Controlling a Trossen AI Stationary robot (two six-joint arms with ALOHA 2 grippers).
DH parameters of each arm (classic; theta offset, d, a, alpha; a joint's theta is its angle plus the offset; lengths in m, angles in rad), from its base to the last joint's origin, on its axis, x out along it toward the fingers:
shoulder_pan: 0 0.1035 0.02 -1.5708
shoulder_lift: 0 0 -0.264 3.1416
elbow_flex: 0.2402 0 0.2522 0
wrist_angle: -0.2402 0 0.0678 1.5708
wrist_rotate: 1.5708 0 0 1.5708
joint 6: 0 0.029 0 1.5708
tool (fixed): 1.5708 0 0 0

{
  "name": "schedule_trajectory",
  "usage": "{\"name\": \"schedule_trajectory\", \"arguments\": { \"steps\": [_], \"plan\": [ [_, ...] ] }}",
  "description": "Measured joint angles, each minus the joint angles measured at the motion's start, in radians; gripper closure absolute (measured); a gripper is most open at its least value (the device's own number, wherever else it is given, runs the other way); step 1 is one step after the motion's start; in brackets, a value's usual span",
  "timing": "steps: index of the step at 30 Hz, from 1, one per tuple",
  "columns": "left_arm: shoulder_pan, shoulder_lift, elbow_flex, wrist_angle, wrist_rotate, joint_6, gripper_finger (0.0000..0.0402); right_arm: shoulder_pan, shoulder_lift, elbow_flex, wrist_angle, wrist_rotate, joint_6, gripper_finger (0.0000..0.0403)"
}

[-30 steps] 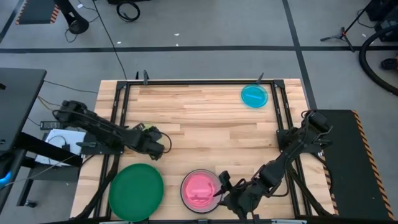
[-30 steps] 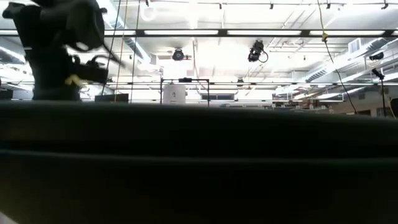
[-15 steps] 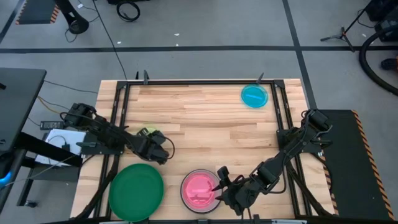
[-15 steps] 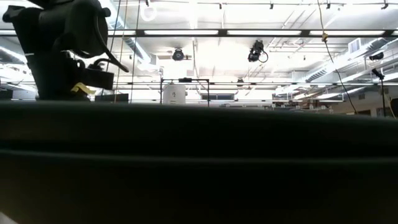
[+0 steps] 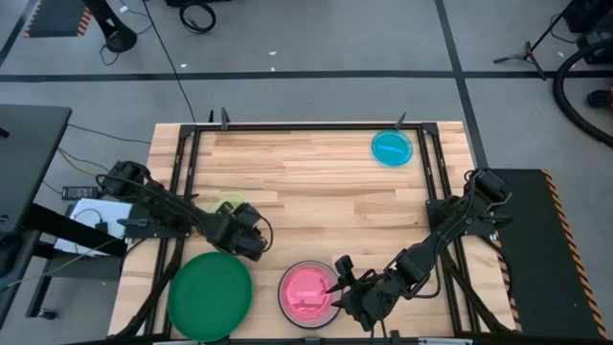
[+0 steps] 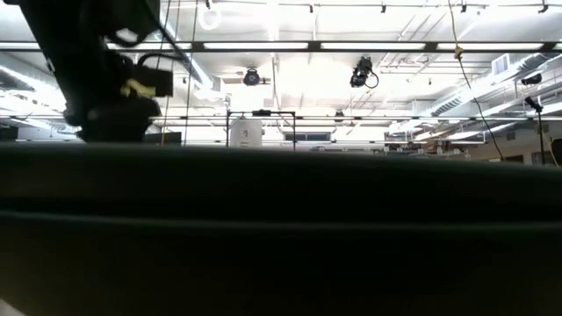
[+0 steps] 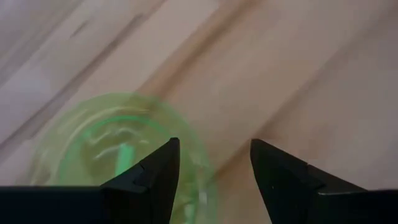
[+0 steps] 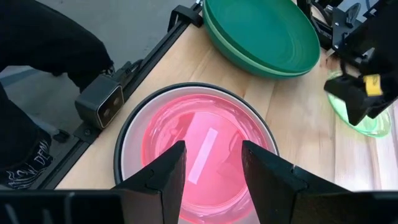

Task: Stack plastic plates
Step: Stack the light green plate on top of the pink plate

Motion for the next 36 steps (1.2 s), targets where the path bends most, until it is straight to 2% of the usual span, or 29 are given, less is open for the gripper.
{"name": "schedule_trajectory", "arguments": {
  "steps": [9, 16, 21, 29, 36],
  "plan": [
    [0.007, 0.15, 0.0, 0.031, -0.028, -0.055, 0.0198, -0.004, 0.0, 0.0, 0.0, 0.001, 0.001, 0.0238],
    [0.006, 0.176, 0.003, -0.035, -0.041, -0.162, 0.0206, -0.004, 0.0, 0.0, 0.0, 0.001, 0.001, 0.0238],
    [0.007, 0.178, -0.003, -0.084, -0.032, -0.162, 0.0258, -0.004, 0.0, 0.0, -0.002, 0.001, 0.002, 0.0238],
    [0.003, 0.176, -0.032, -0.075, -0.008, -0.188, 0.0384, 0.001, 0.0, 0.0, -0.021, -0.002, 0.047, 0.0238],
    [-0.035, 0.079, -0.027, -0.135, -0.01, -0.159, 0.0395, 0.007, 0.001, 0.0, -0.034, -0.004, 0.047, 0.0238]
  ]
}}
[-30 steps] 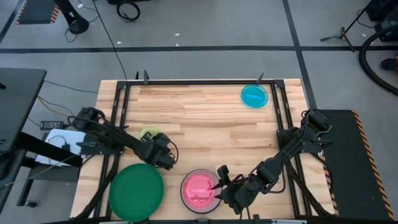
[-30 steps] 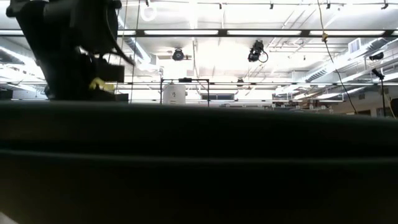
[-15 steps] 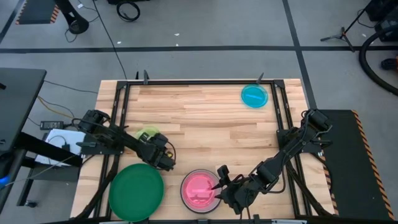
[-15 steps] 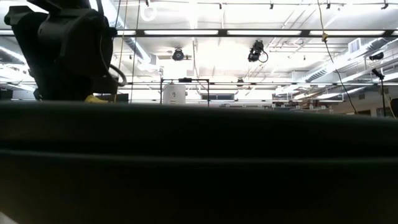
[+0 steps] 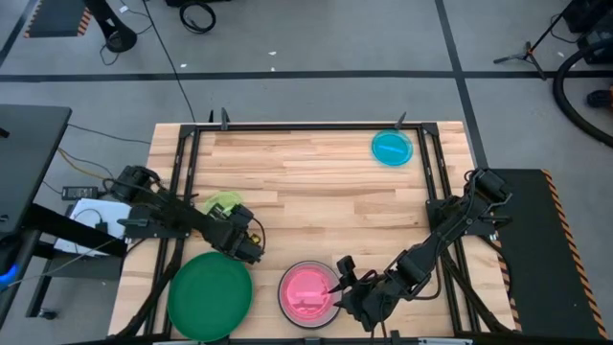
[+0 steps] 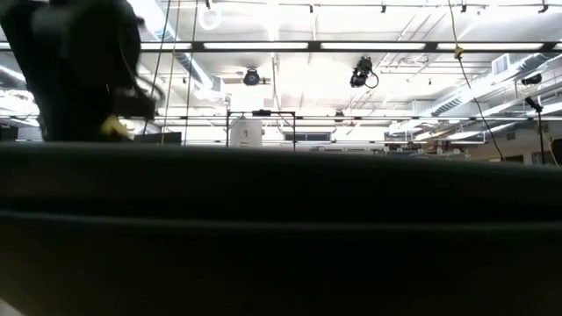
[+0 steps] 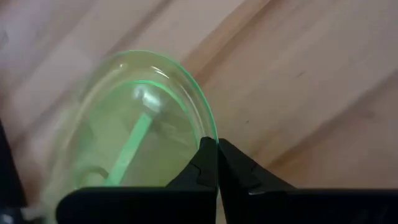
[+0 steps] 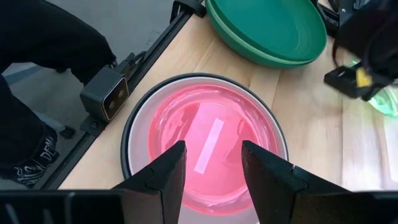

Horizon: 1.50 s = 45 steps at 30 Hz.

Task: Stack plastic plates
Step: Stack the light green plate on top of the pink plate

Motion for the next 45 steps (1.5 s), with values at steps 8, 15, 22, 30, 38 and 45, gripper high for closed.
{"name": "schedule_trajectory", "arguments": {
  "steps": [8, 15, 22, 30, 38, 45],
  "plan": [
    [-0.138, -0.141, 0.181, -0.019, -0.198, 0.301, 0.0398, -0.019, -0.015, 0.0, -0.012, 0.097, -0.063, 0.0238],
    [-0.281, -0.141, 0.287, 0.394, -0.097, 1.069, 0.0398, -0.075, -0.082, 0.0, -0.136, 0.177, -0.084, 0.0238],
    [-0.3, -0.102, 0.288, 0.659, 0.163, 1.415, 0.0399, -0.135, -0.222, 0.0, -0.493, 0.337, 0.041, 0.0238],
    [-0.273, 0.062, 0.291, 0.819, 0.234, 1.621, 0.0397, -0.225, -0.399, 0.0, -0.876, 0.296, 0.514, 0.0238],
    [-0.26, 0.111, 0.339, 0.838, 0.325, 1.681, 0.0396, -0.262, -0.414, 0.0, -0.914, 0.281, 0.572, 0.0238],
    [-0.277, 0.146, 0.338, 0.852, 0.387, 1.673, 0.0396, -0.287, -0.352, 0.0, -0.914, 0.232, 0.562, 0.0238]
  ]
}}
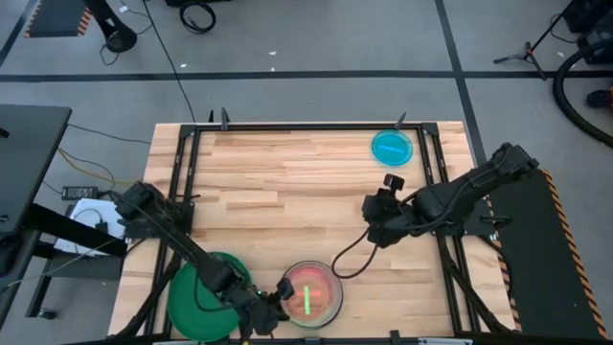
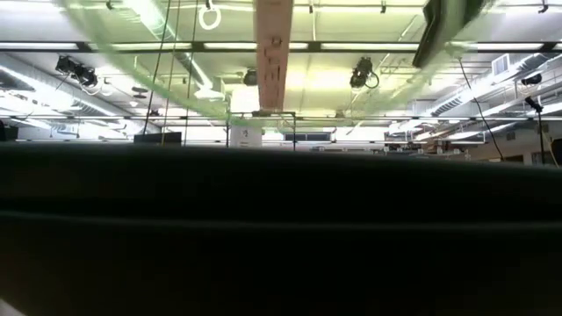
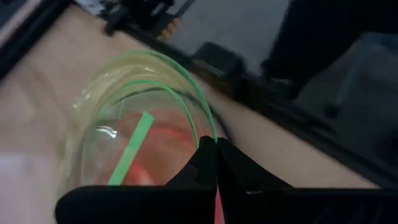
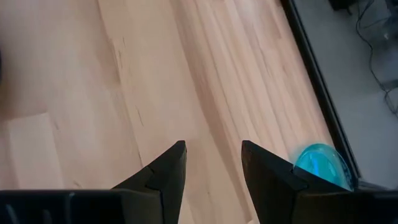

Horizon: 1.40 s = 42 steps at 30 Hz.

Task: Stack plastic plates
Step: Stack the light green plate on top of the pink plate, then stack the blue plate on top of the light green plate

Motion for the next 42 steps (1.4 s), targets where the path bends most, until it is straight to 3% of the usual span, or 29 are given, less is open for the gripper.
{"name": "schedule_trajectory", "arguments": {
  "steps": [6, 17, 24, 32, 37, 42],
  "plan": [
    [0.017, 0.059, 0.0, 0.016, -0.022, -0.02, 0.0396, -0.02, 0.059, 0.0, 0.012, -0.041, -0.015, 0.0238],
    [0.043, 0.059, 0.0, -0.032, -0.04, -0.048, 0.0382, -0.037, 0.103, 0.0, -0.003, -0.1, 0.007, 0.0238],
    [0.055, 0.058, 0.0, -0.024, -0.044, -0.122, 0.0364, -0.174, 0.046, -0.005, -0.051, -0.037, 0.078, 0.0238],
    [0.053, 0.046, 0.0, -0.037, -0.061, -0.316, 0.0311, -0.362, 0.029, -0.148, 0.072, 0.014, 0.176, 0.024],
    [0.042, -0.046, 0.0, -0.158, 0.0, -0.376, 0.0274, -0.463, 0.029, -0.235, 0.202, -0.033, 0.17, 0.024],
    [0.04, -0.168, 0.0, -0.233, 0.001, -0.377, 0.0268, -0.563, 0.029, -0.301, 0.293, -0.043, 0.112, 0.0241]
  ]
}}
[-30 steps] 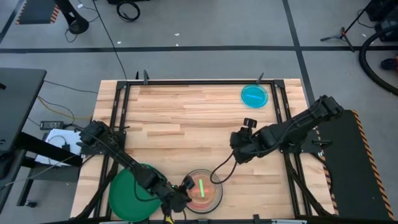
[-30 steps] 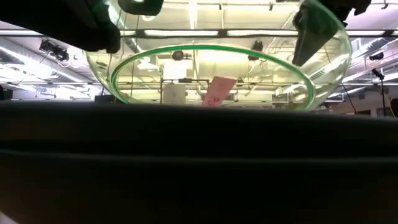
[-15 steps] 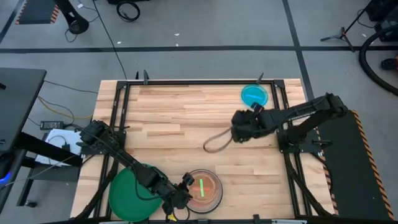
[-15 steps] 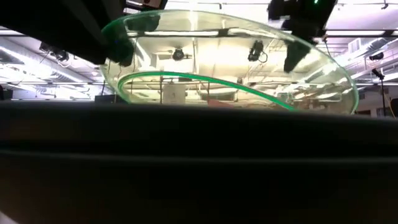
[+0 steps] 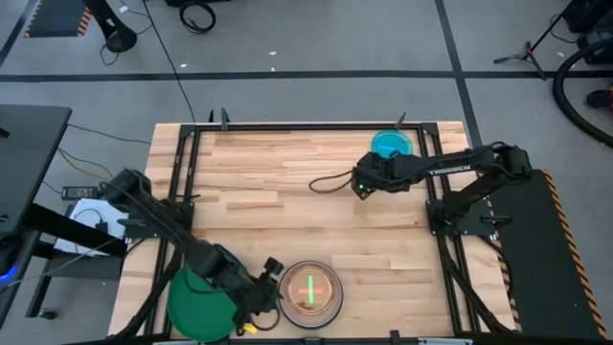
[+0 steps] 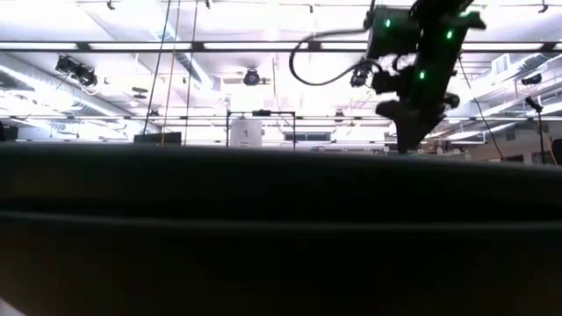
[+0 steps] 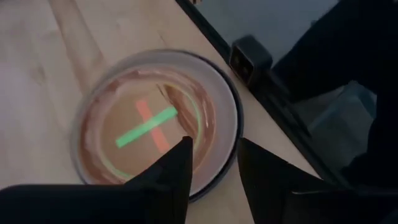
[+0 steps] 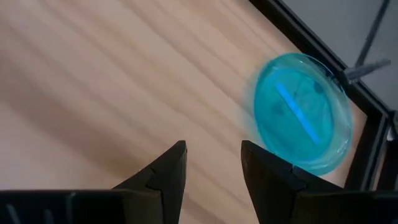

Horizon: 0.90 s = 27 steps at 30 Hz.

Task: Stack plastic plates
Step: Stack the blue plate on top of the light green plate

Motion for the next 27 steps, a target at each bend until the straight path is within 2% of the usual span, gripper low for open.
{"name": "schedule_trajectory", "arguments": {
  "steps": [4, 9, 12, 16, 21, 25, 27],
  "plan": [
    [-0.005, -0.05, 0.0, -0.009, 0.023, 0.045, 0.0267, -0.073, 0.0, -0.063, 0.09, 0.001, -0.012, 0.0241],
    [-0.038, -0.079, -0.005, -0.012, 0.026, 0.075, 0.0267, -0.152, 0.0, -0.151, 0.293, -0.001, -0.093, 0.0241],
    [-0.065, -0.116, -0.048, 0.103, 0.026, 0.116, 0.0268, -0.203, 0.0, -0.2, 0.41, -0.001, -0.139, 0.0241],
    [-0.077, -0.215, -0.119, 0.206, 0.027, 0.177, 0.0278, -0.286, 0.0, -0.223, 0.459, -0.013, -0.164, 0.0241],
    [-0.023, -0.392, -0.264, 0.254, 0.021, 0.184, 0.0295, -0.35, 0.001, -0.224, 0.465, -0.06, -0.165, 0.0241],
    [0.059, -0.521, -0.442, 0.408, 0.021, 0.173, 0.0303, -0.376, 0.001, -0.224, 0.501, -0.065, -0.184, 0.0241],
    [0.097, -0.566, -0.524, 0.496, 0.021, 0.154, 0.0305, -0.386, 0.001, -0.224, 0.52, -0.102, -0.209, 0.0241]
  ]
}}
